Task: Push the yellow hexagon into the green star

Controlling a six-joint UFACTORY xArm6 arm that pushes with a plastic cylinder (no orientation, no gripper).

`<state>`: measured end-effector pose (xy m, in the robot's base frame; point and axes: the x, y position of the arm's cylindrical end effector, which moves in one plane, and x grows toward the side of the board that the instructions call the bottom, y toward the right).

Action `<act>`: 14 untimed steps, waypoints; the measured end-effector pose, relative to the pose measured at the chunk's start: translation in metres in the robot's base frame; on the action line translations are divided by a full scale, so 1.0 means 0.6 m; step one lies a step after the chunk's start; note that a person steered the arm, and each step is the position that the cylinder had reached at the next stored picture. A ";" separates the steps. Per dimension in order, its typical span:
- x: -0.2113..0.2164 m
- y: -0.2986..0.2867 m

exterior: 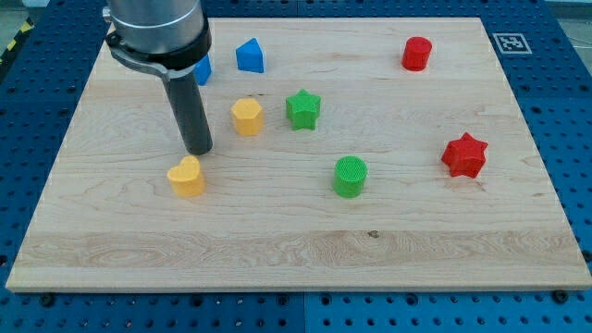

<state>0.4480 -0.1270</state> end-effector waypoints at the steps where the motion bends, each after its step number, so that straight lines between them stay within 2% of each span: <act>1: -0.039 0.000; 2: -0.070 0.014; 4: -0.111 0.107; 5: -0.100 0.087; 6: -0.048 0.074; 7: -0.026 0.103; 8: -0.009 0.089; 9: 0.040 0.071; 11: 0.031 0.115; 13: -0.040 0.115; 14: 0.003 0.115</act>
<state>0.4499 -0.0578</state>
